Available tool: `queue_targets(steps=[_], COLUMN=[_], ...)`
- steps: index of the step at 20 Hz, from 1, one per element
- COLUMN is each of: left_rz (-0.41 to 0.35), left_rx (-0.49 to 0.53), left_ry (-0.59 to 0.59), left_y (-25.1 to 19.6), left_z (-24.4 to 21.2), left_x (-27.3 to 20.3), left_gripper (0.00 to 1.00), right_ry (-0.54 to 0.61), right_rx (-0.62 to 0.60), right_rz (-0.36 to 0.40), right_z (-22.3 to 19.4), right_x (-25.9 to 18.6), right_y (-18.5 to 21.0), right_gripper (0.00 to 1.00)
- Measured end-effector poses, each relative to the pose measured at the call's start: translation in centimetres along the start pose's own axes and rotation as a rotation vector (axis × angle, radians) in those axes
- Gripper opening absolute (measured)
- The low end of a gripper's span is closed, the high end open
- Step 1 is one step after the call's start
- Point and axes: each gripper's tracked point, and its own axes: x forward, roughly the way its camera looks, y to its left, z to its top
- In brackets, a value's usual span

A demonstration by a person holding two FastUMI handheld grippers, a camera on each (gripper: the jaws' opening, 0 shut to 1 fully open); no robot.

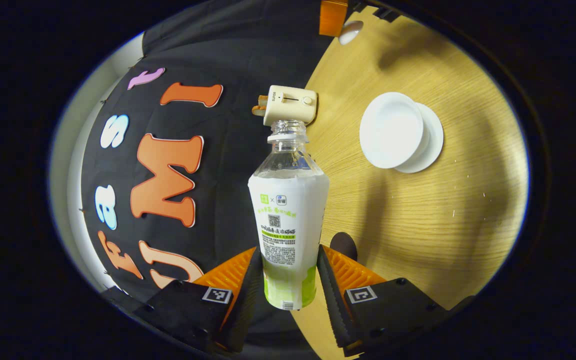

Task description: Open the teacup lid with one hand, grasp the water bottle and pour water into the teacup with the other hand; after pouring, place the water bottle on the coaster and then close the teacup lid.

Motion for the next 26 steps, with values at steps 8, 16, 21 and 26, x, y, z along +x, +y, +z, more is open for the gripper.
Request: queue_targets(steps=[8,16,21,26], left_rz=[-0.037,-0.04,-0.02,-0.006], left_rx=[0.224,0.386,0.471,0.529], left_ry=[-0.005,-0.003,-0.001,-0.006], left_y=[0.2,0.7,1.5,2.0], left_z=[0.9,1.7,2.0,2.2], left_x=[-0.3,0.6,0.3,0.1], left_gripper=[0.69,0.7,0.69,0.67], right_ry=[0.007,0.009,0.011,0.012], right_rx=[0.009,0.013,0.015,0.013], right_rz=[-0.001,-0.003,-0.005,-0.004], right_z=[-0.1,-0.1,0.0,-0.1], right_x=[0.0,-0.1,-0.2,-0.1], right_y=[-0.4,-0.6,-0.8,-0.7], right_gripper=[0.17,0.17,0.17,0.17])
